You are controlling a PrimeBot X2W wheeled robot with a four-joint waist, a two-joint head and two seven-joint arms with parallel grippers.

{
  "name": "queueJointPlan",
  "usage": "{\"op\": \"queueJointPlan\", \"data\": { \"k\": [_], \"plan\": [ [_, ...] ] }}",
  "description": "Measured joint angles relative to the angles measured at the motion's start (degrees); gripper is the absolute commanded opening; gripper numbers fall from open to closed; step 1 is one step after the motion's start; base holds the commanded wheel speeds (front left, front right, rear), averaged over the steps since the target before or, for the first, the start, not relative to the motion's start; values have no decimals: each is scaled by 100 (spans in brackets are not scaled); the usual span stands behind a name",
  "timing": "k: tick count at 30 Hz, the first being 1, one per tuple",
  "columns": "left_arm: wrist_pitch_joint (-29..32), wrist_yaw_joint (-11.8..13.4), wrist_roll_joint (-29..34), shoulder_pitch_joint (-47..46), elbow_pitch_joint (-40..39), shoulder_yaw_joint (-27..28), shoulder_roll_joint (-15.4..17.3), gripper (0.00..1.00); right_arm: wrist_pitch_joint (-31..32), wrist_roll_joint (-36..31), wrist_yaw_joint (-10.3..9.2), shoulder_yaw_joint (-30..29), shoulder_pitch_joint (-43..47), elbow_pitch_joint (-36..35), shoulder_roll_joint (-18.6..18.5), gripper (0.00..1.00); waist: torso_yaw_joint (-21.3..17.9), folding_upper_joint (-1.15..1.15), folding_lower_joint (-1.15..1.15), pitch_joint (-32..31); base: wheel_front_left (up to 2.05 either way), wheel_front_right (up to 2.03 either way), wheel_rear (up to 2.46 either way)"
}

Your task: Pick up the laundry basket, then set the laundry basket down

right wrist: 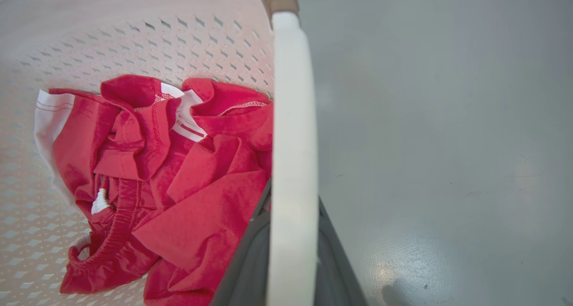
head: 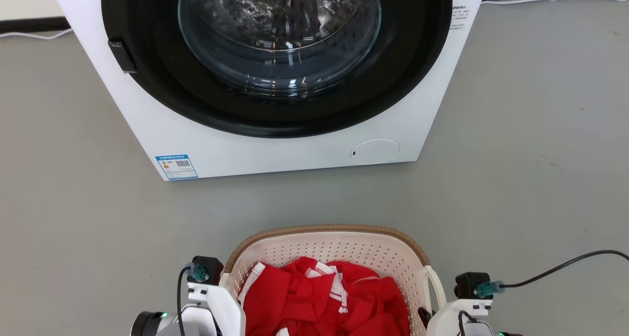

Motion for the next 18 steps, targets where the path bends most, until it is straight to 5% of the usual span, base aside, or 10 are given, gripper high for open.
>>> {"op": "queueJointPlan", "data": {
  "k": [18],
  "plan": [
    [278, 0, -93, 335, 71, -81, -87, 0, 236, -92, 0, -12, 387, 13, -8, 0, -127, 0, 0, -417, 0, 0, 0]
  ]
}}
